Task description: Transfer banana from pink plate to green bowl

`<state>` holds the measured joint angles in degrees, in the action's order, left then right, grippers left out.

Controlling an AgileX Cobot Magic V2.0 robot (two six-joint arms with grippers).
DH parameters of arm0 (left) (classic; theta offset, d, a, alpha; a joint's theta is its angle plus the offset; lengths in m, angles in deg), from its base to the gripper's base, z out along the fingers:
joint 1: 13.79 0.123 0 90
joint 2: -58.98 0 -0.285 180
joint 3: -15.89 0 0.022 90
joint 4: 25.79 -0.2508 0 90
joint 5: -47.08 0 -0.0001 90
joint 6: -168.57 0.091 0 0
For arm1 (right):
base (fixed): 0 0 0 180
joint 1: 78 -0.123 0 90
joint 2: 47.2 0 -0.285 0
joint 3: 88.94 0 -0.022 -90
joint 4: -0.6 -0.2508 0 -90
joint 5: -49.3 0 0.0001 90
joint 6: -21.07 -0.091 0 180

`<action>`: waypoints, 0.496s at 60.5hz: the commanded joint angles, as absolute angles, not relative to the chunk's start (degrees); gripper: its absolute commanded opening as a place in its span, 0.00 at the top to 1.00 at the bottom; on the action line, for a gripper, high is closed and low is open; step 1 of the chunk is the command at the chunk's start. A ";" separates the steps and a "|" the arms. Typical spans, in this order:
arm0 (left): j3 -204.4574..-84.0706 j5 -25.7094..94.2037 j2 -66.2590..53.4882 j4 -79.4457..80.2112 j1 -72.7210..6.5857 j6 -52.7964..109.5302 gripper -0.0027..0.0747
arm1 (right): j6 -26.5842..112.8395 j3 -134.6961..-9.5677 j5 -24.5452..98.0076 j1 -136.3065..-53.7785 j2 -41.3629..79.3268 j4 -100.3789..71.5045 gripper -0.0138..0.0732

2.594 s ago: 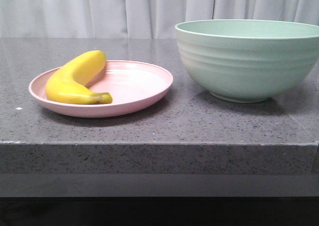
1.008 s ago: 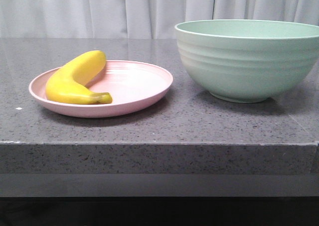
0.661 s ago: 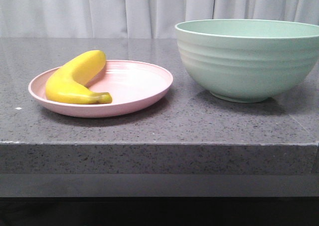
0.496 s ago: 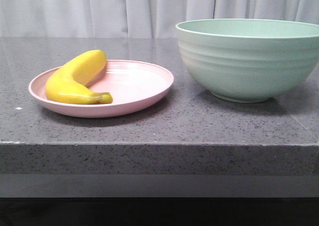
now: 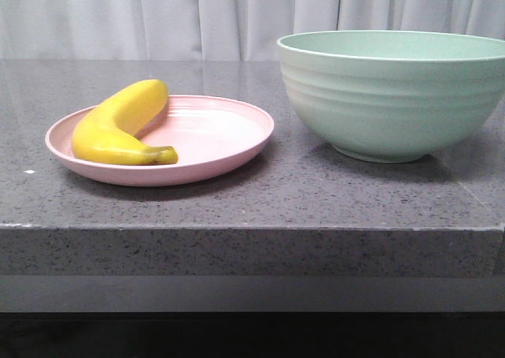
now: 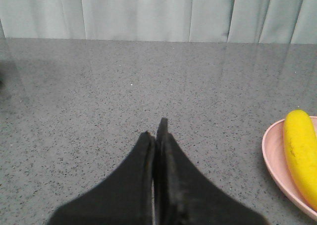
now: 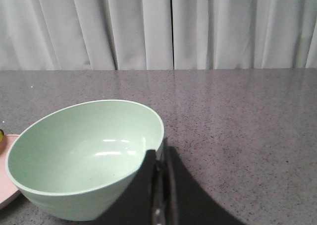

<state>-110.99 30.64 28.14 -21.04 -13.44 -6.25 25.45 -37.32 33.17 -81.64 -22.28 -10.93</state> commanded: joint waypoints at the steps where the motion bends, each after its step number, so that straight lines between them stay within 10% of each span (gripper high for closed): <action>1: -113.23 34.94 27.38 -19.11 -13.38 -6.38 0.99 | 25.97 -39.56 36.88 -81.41 -20.95 -10.70 0.91; 8: -113.23 34.94 27.38 -17.04 -13.38 -6.38 0.85 | 25.97 -39.56 36.87 -81.41 -20.95 -10.70 0.79; 20: -113.23 34.94 27.38 -17.04 -13.38 -6.38 0.16 | 25.97 -39.56 36.53 -81.41 -20.95 -10.70 0.24; 30: -113.23 34.94 27.38 -16.70 -13.38 -6.38 0.08 | 25.97 -39.56 36.47 -81.41 -20.95 -10.70 0.14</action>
